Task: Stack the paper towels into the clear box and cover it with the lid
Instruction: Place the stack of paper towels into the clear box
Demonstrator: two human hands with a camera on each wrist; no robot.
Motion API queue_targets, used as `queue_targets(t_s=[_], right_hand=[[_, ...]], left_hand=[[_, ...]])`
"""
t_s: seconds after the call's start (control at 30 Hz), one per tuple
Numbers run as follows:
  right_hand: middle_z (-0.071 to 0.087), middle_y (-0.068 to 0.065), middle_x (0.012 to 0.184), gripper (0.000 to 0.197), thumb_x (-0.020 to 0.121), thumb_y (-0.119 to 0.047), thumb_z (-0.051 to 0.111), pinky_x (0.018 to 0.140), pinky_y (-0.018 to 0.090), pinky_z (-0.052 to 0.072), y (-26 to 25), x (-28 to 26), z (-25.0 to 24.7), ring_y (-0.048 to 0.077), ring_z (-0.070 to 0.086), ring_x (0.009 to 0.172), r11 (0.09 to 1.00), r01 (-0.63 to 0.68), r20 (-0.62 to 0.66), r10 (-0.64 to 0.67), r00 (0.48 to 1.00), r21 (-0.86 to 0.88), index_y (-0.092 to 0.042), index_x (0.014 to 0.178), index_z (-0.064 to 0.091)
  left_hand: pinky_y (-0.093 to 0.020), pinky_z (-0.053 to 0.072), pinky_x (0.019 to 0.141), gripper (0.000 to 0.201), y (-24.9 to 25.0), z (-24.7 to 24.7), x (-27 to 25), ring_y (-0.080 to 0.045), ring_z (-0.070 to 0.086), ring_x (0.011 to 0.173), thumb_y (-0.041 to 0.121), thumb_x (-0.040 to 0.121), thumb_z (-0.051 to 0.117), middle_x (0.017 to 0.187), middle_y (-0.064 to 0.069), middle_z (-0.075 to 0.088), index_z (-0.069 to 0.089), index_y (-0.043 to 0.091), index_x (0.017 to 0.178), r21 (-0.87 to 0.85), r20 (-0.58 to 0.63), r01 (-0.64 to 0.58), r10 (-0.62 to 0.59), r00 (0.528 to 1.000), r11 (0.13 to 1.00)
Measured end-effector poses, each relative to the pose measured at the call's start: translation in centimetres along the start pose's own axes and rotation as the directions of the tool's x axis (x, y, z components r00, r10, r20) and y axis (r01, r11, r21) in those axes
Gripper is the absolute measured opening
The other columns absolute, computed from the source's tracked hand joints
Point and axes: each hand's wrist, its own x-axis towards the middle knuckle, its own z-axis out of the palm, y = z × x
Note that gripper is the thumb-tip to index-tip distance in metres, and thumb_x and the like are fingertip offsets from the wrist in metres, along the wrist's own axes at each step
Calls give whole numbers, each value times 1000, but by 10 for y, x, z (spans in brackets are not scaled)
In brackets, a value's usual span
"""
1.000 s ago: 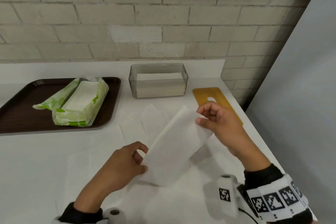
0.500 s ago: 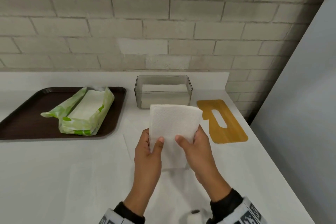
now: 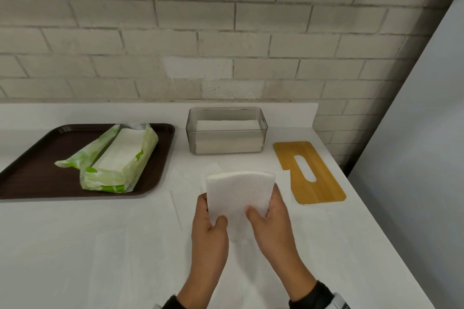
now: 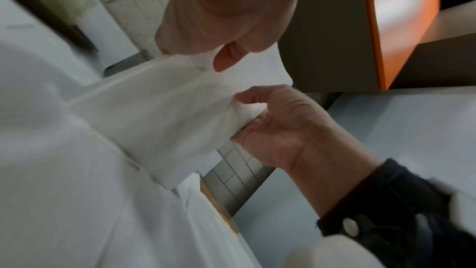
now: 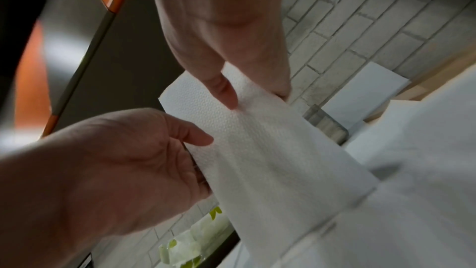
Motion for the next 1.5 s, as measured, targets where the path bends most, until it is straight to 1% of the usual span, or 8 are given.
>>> queue_targets(t_s=[0.37, 0.57, 0.7, 0.83, 1.03, 1.27, 1.37, 1.5], right_hand=[[56, -22, 100, 47, 86, 5, 51, 67, 2, 43, 14, 11, -8, -4, 55, 95, 990, -109, 71, 115, 991, -94, -34, 113, 45], [65, -3, 100, 46, 81, 13, 52, 76, 25, 49, -2, 31, -80, 10, 61, 87, 992, -100, -248, 78, 965, -74, -20, 112, 56], [64, 12, 105, 38, 84, 11, 51, 69, 34, 47, 3, 19, -150, 28, 59, 84, 985, -174, -431, 155, 889, -4, -9, 115, 57], [65, 17, 104, 28, 83, 7, 52, 74, 38, 45, 24, -10, -201, 35, 60, 88, 966, -257, -526, 238, 817, 37, -7, 105, 61], [65, 22, 95, 22, 80, 5, 57, 75, 47, 44, 62, -42, -233, 42, 60, 89, 922, -383, -605, 340, 720, 61, -5, 99, 60], [69, 16, 70, 14, 78, 10, 60, 46, 26, 47, 73, -52, -239, 26, 63, 59, 918, -397, -636, 290, 715, -28, -4, 81, 61], [69, -5, 56, 20, 79, 13, 58, 50, 24, 49, 73, -49, -236, 29, 61, 60, 920, -390, -621, 289, 728, -28, -7, 79, 60], [71, 5, 66, 21, 78, 13, 59, 51, 25, 50, 74, -45, -226, 31, 61, 66, 913, -408, -609, 313, 729, -20, -7, 77, 62]], left_hand=[[-7, 44, 63, 47, -10, 2, 11, 4, 57, 91, -5, 91, 40, 99, 22, 59, 50, 40, 99, 92, 129, 71, -83, 988, 993], [-14, 41, 61, 41, 8, -1, 86, -10, 54, 75, -14, 84, 40, 85, 9, 61, 56, 23, 89, 359, 447, -115, -62, 892, 926], [-22, 45, 76, 27, 2, -1, 150, -12, 56, 83, 1, 88, 55, 93, 9, 60, 59, 20, 106, 664, 669, -489, -158, 727, 566], [-30, 40, 93, 43, -16, 15, 175, -17, 48, 111, 16, 83, 67, 122, 5, 56, 54, 23, 124, 577, 791, -787, -387, 473, 217], [-38, 41, 91, 61, -20, 43, 173, -19, 41, 113, 13, 72, 74, 126, 6, 49, 48, 25, 126, 210, 823, -976, -548, 150, 48], [-33, 40, 78, 43, -25, 56, 174, -17, 41, 94, 11, 73, 70, 101, 7, 50, 51, 22, 110, 171, 787, -983, -609, 96, 66], [-29, 34, 73, 36, -27, 58, 174, -19, 47, 98, 19, 81, 65, 113, 4, 47, 51, 21, 114, 196, 824, -972, -559, 93, 128], [-37, 46, 78, 61, -27, 56, 166, -27, 53, 94, 18, 81, 62, 132, 0, 37, 37, 26, 136, 136, 839, -988, -539, 78, 67]])
